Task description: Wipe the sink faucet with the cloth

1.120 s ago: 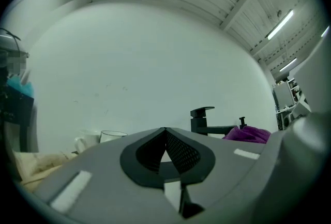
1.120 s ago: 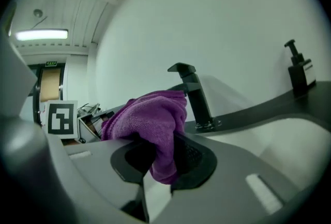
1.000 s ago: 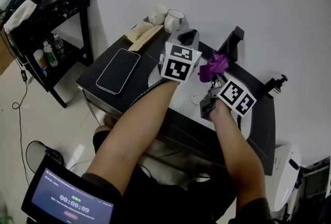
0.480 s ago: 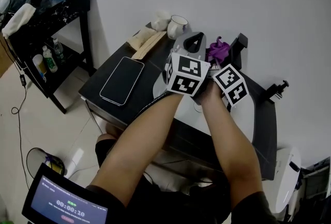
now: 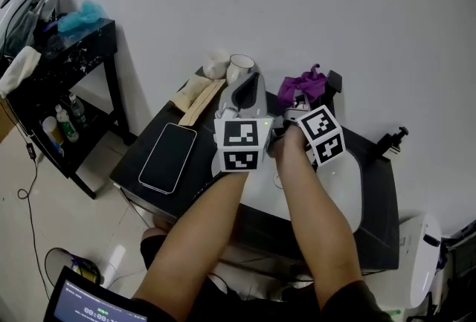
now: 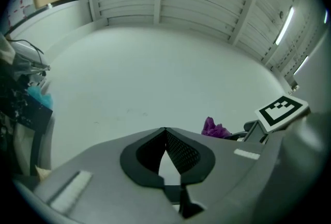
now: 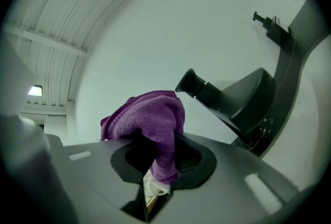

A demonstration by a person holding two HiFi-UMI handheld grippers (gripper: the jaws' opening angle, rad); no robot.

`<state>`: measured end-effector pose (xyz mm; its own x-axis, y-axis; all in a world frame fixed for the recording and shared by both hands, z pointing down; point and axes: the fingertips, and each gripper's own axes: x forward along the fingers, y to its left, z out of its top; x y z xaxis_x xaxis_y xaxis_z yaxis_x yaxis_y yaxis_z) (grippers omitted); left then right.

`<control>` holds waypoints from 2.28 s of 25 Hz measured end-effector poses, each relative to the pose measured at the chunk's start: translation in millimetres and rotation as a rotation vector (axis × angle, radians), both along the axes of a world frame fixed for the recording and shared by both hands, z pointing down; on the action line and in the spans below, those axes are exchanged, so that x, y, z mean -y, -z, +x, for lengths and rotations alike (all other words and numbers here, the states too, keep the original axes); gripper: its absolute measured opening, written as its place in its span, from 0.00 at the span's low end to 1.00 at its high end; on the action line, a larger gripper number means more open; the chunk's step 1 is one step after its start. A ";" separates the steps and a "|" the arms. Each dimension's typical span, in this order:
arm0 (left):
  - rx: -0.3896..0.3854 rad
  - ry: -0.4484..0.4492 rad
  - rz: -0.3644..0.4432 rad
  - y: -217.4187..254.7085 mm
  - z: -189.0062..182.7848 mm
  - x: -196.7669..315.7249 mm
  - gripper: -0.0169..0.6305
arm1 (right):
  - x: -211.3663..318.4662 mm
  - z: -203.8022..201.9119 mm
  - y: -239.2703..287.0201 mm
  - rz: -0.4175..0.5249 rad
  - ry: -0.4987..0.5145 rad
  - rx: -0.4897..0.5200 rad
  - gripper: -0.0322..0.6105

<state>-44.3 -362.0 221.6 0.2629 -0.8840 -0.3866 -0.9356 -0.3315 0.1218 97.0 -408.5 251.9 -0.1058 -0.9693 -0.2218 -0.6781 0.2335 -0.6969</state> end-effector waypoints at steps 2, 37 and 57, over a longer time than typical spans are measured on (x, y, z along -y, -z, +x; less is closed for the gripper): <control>-0.030 0.013 0.003 2.2 -7.1 -1.0 0.05 | 6.4 -0.6 -0.4 0.008 -0.011 0.024 0.17; 0.173 0.016 0.123 21.7 23.9 -22.9 0.05 | 41.8 22.3 -86.3 -0.105 -0.141 0.237 0.16; 0.294 -0.007 0.138 15.3 50.9 -20.7 0.05 | 8.5 2.3 -100.8 -0.165 0.109 0.166 0.17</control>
